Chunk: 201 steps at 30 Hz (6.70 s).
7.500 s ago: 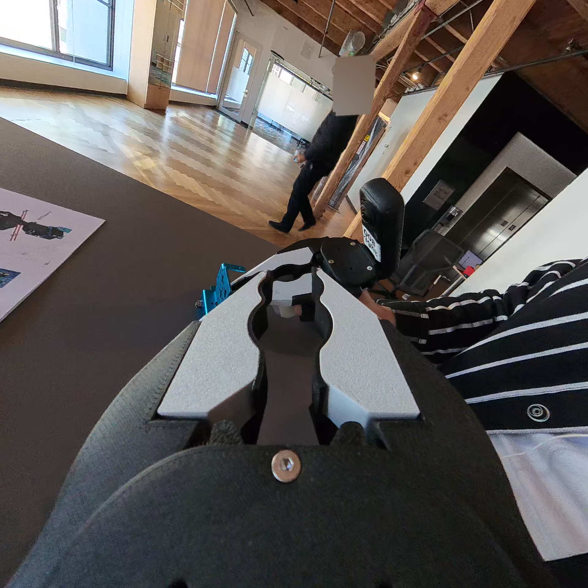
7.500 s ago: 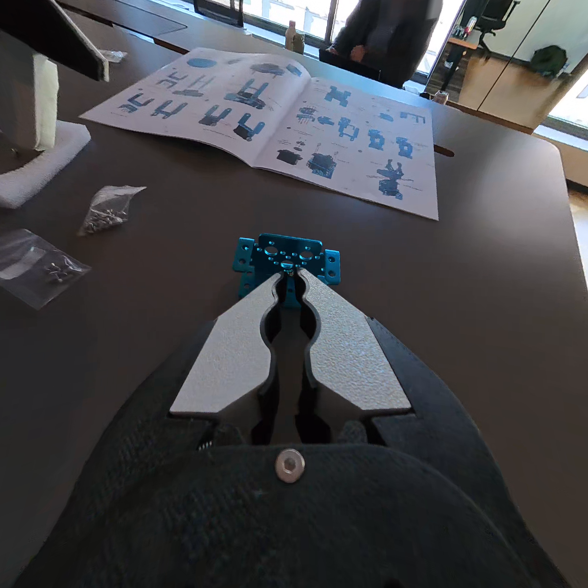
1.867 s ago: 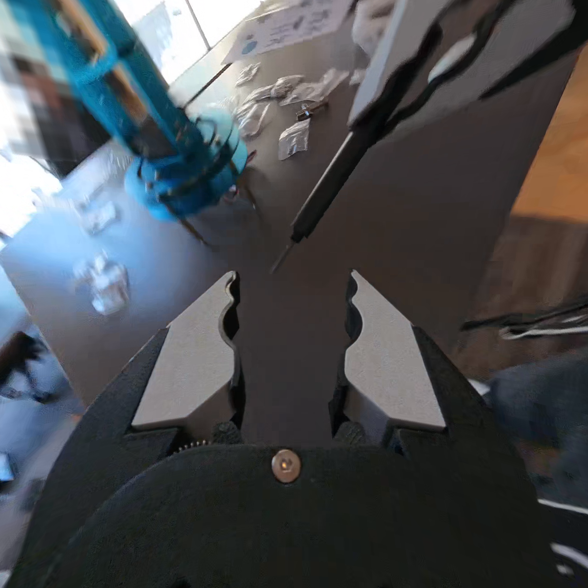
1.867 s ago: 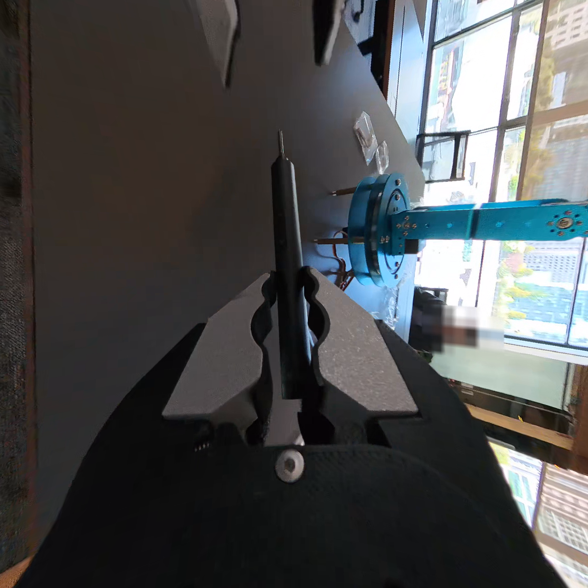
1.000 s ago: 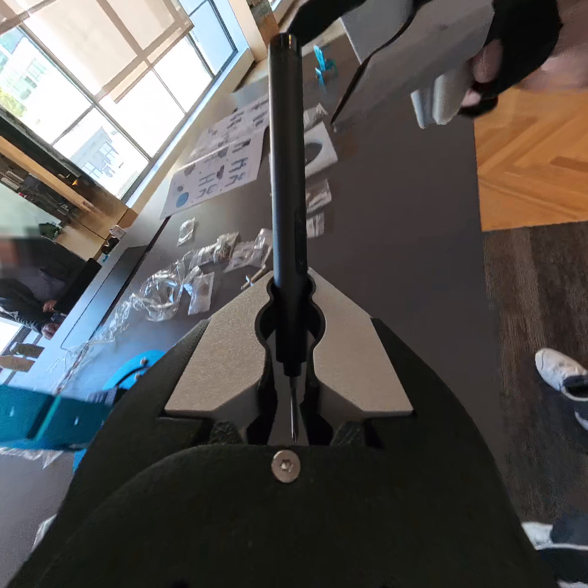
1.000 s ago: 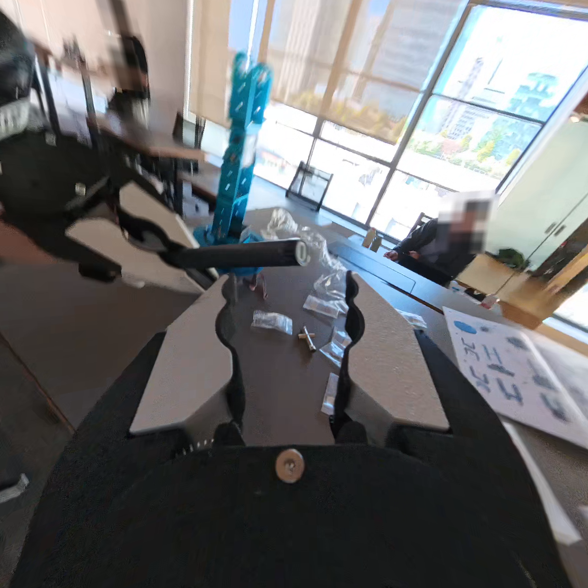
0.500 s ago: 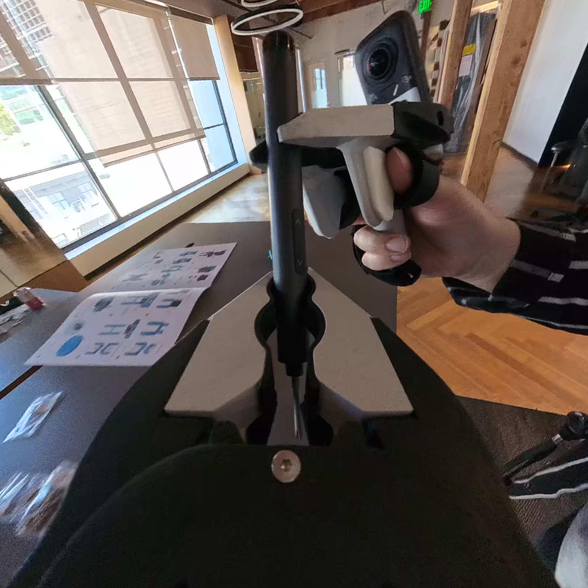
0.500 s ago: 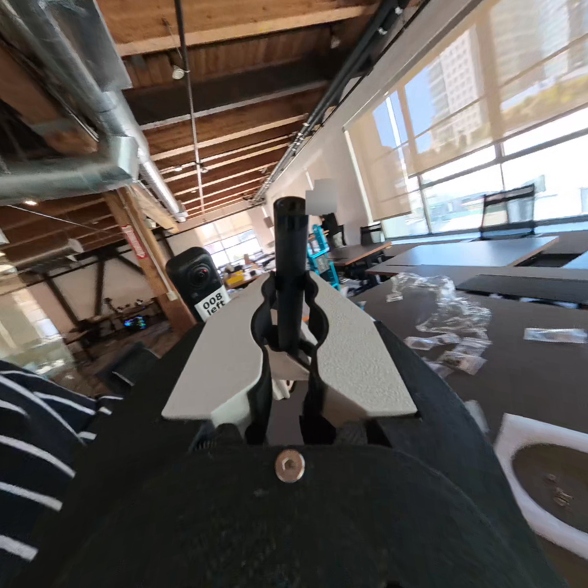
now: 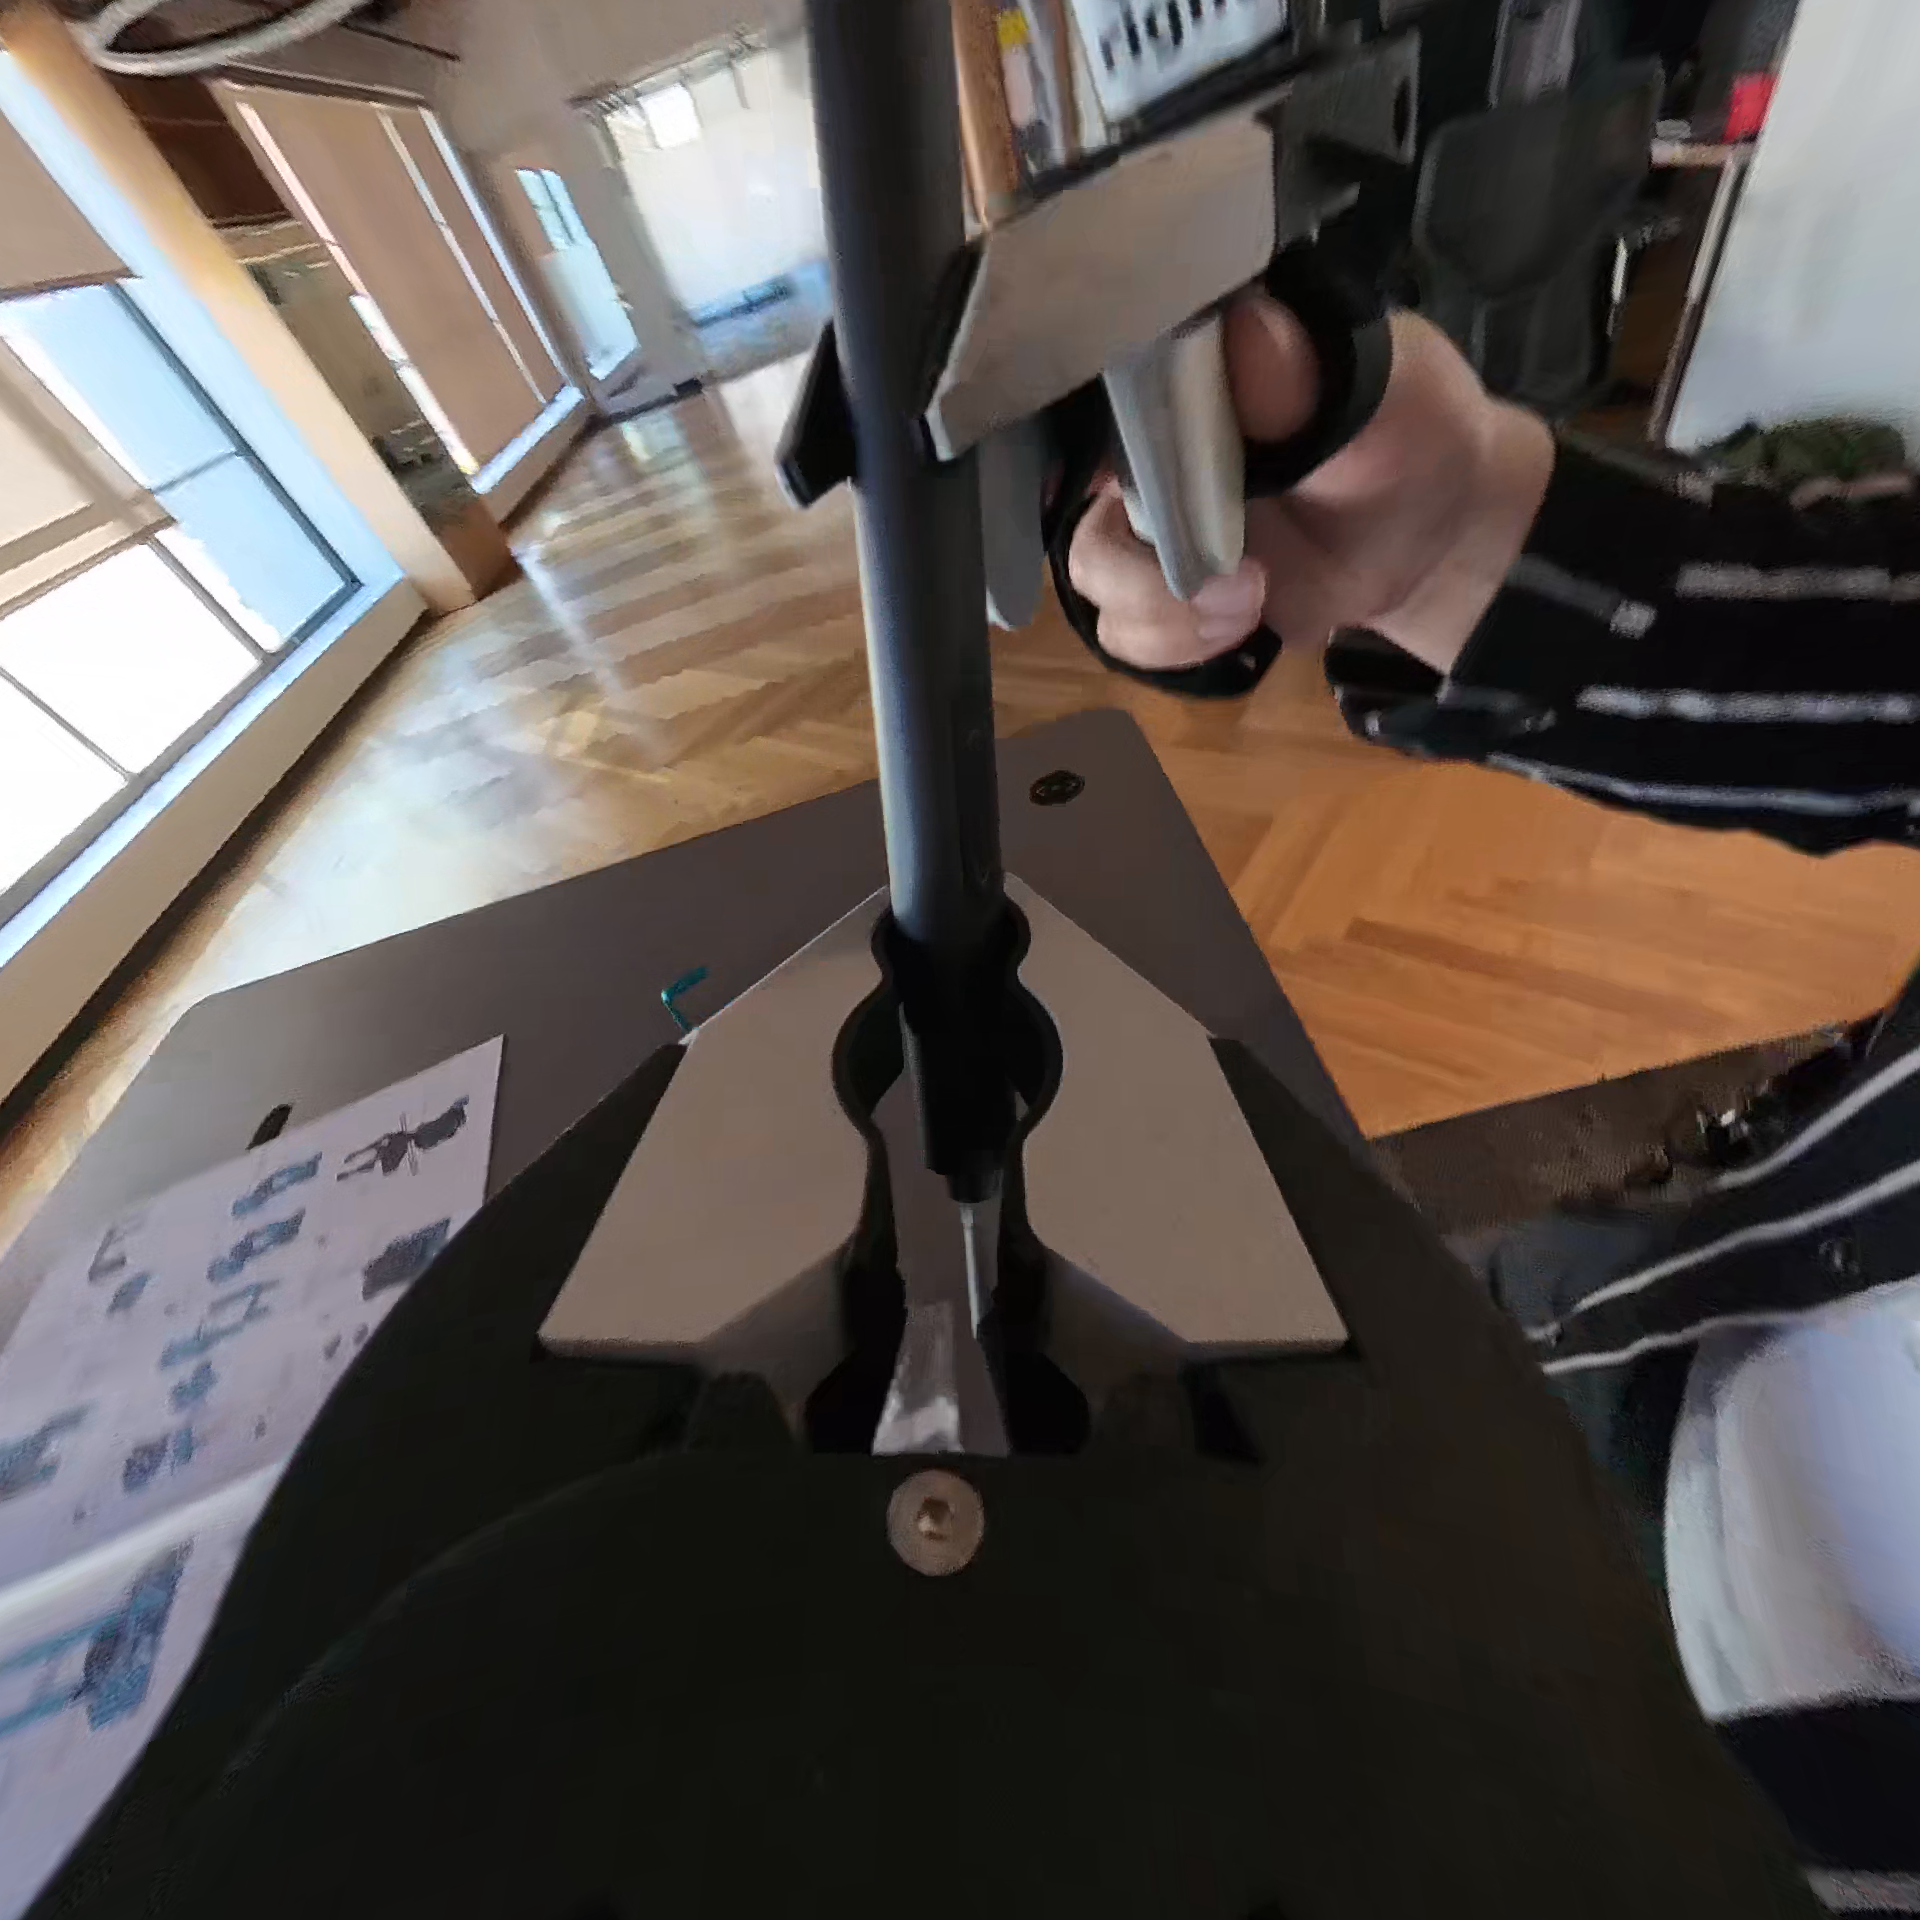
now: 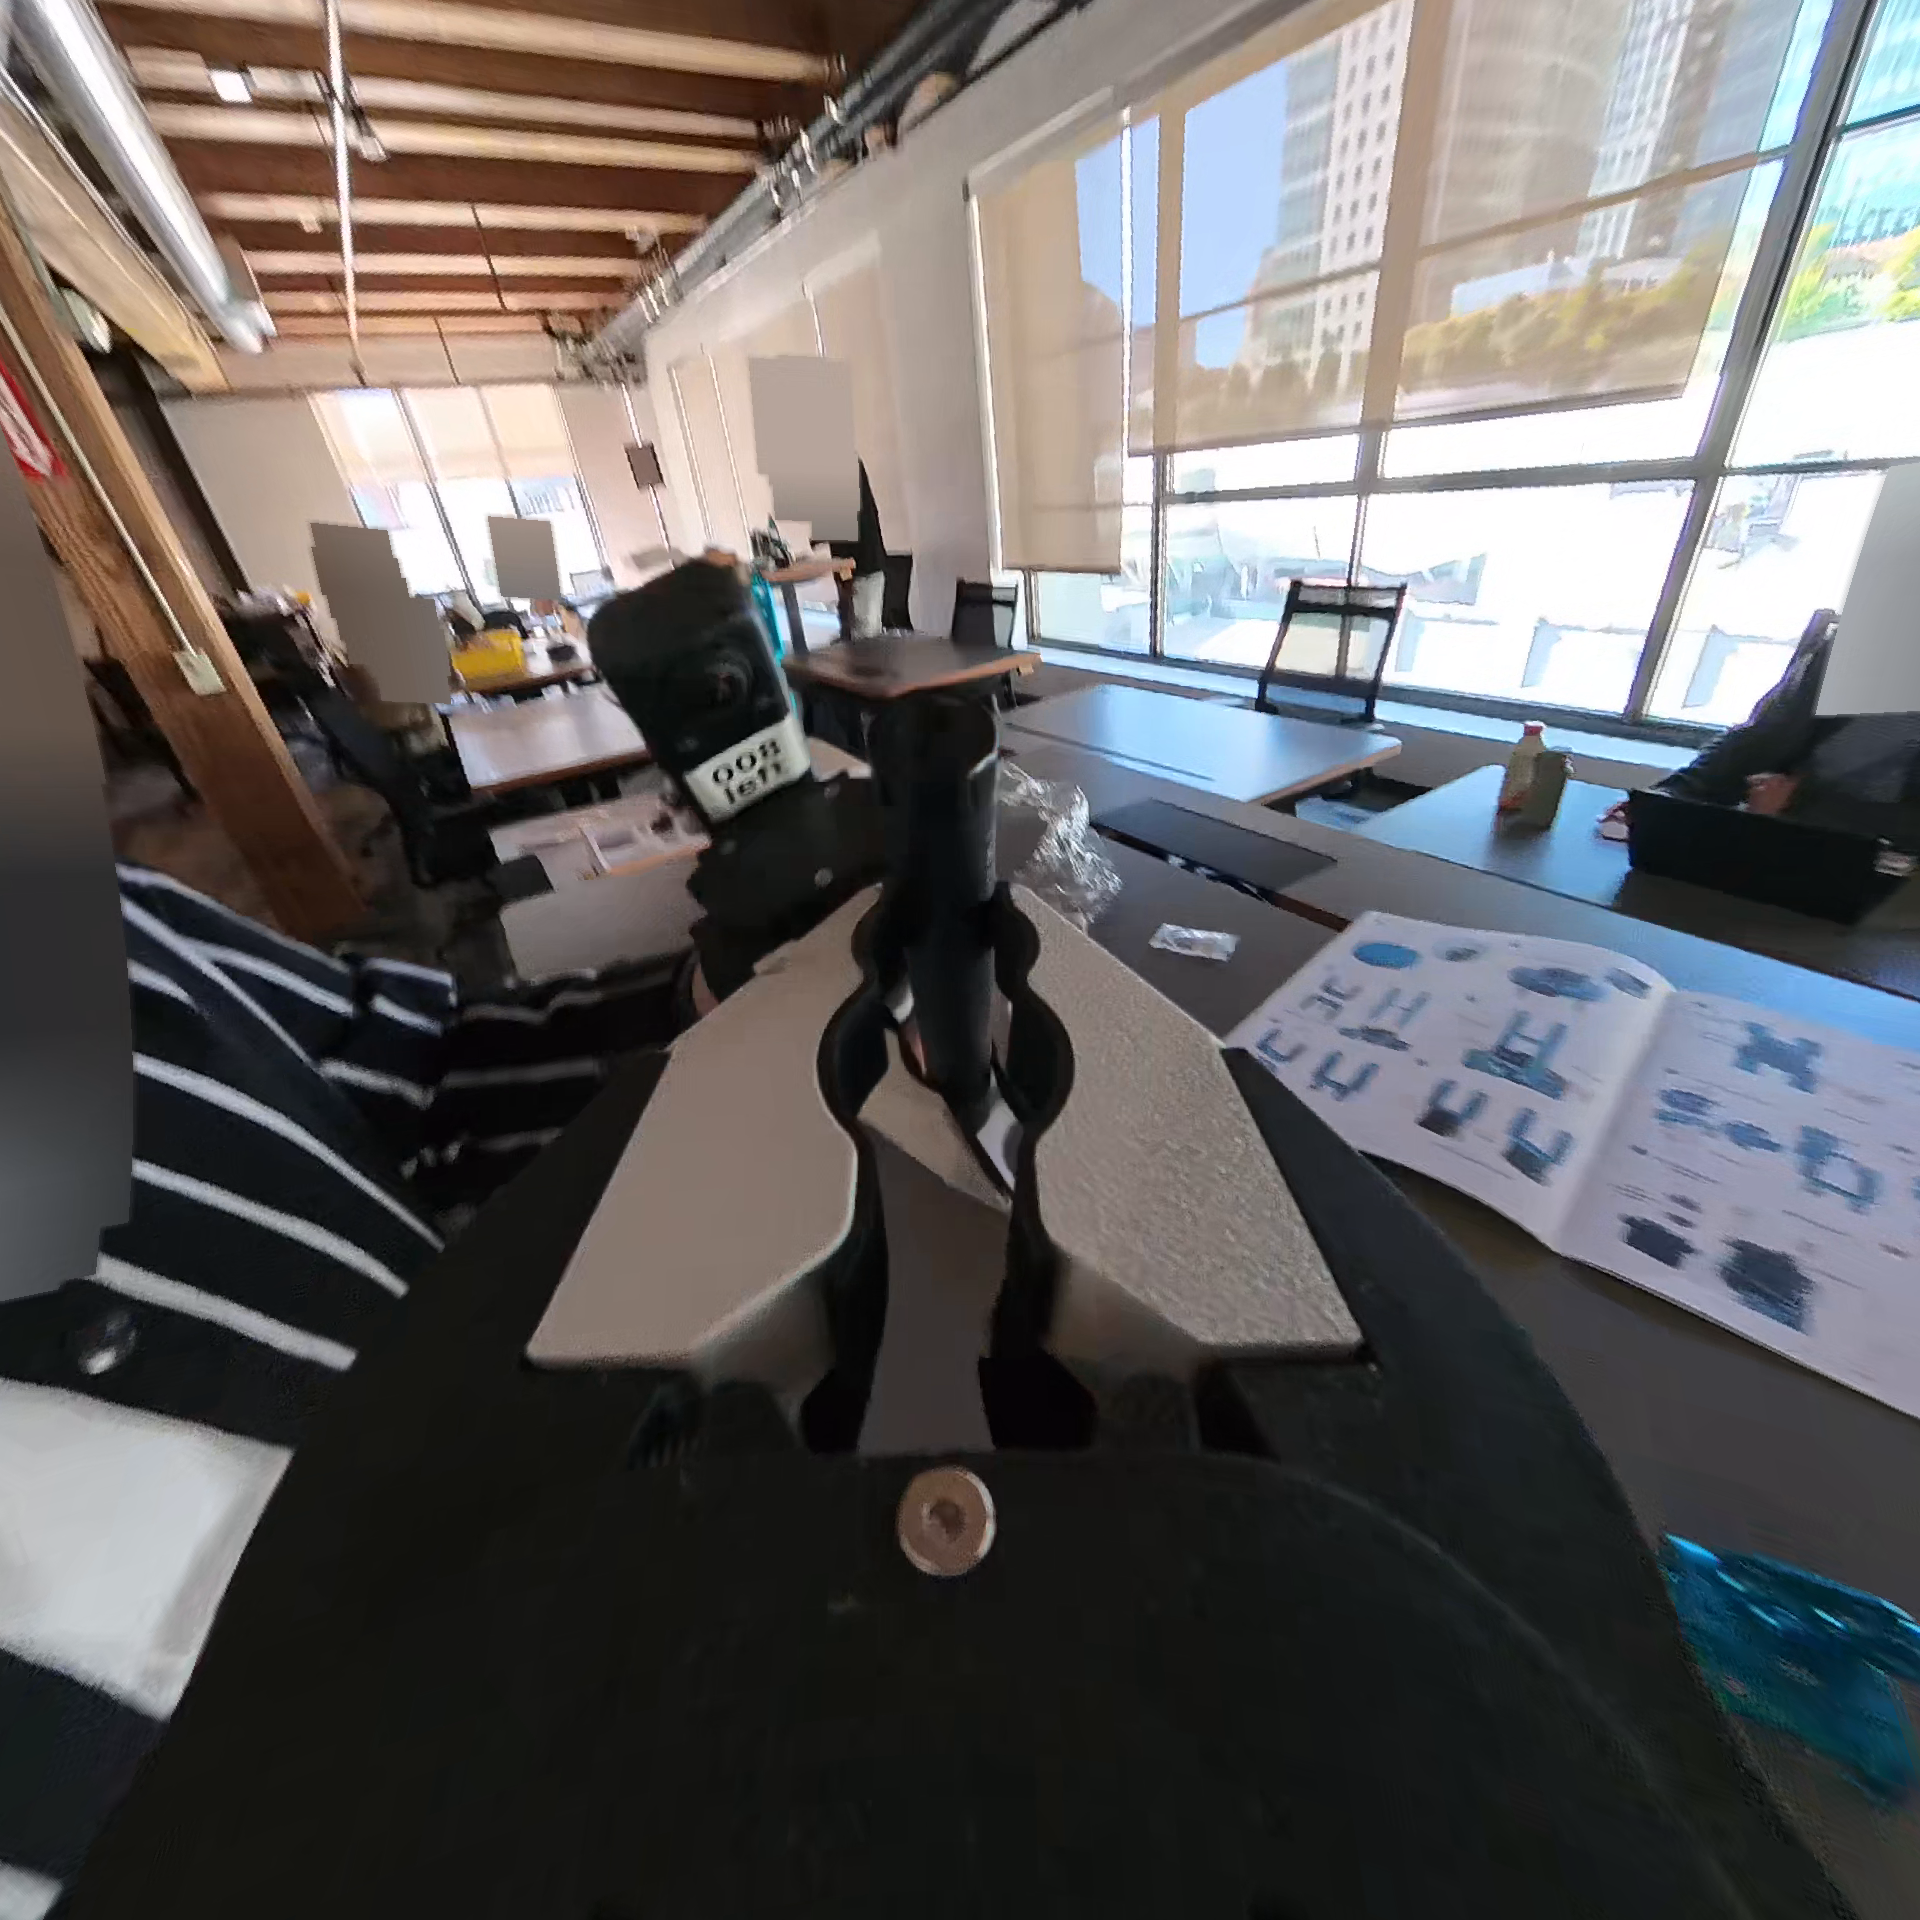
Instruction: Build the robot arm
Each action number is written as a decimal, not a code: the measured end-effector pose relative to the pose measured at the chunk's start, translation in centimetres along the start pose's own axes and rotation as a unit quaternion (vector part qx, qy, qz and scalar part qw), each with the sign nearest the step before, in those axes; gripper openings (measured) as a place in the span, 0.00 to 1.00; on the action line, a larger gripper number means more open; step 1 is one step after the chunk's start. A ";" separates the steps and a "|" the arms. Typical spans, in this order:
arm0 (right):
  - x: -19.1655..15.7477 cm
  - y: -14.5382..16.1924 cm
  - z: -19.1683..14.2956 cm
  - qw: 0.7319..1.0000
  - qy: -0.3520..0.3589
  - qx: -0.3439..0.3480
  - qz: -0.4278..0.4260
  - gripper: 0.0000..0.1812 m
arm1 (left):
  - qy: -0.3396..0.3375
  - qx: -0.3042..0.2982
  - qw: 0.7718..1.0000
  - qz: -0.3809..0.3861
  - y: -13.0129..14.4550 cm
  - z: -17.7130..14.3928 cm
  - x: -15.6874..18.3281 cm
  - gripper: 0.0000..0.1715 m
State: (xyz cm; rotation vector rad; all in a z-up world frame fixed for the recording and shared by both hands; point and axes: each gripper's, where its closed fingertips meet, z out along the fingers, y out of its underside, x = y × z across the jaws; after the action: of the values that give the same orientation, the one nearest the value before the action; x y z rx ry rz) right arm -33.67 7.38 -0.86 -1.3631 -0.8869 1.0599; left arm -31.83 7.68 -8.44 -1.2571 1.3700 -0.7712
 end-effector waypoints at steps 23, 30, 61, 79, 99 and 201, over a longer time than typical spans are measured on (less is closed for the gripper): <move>11.2 4.9 -17.8 0.963 -0.196 -0.184 0.004 0.10 | 0.011 -0.120 0.991 -0.057 -0.7 20.4 -0.7 0.06; 10.9 8.4 -16.6 0.956 -0.226 -0.186 0.028 0.11 | 0.026 -0.167 0.982 -0.085 1.8 20.1 -0.1 0.06; 17.4 17.0 -12.2 0.894 0.202 -0.228 -0.329 0.09 | -0.175 0.044 0.954 -0.241 10.4 6.0 -9.4 0.24; 18.2 18.0 -11.4 0.887 0.203 -0.243 -0.334 0.09 | -0.171 0.026 0.955 -0.242 11.0 6.1 -9.2 0.24; 18.5 17.1 -12.0 0.894 0.203 -0.246 -0.314 0.09 | -0.173 0.022 0.956 -0.238 11.0 5.9 -9.2 0.22; 22.4 16.6 -12.7 0.968 0.175 -0.179 -0.009 0.09 | -0.485 -0.240 0.793 -0.281 20.1 -0.1 -16.8 0.35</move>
State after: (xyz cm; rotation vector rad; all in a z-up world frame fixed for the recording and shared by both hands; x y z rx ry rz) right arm -15.87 23.23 -20.04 -1.7735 -0.8451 0.6311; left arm -39.33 28.33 -22.67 -2.1069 0.3061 -0.0317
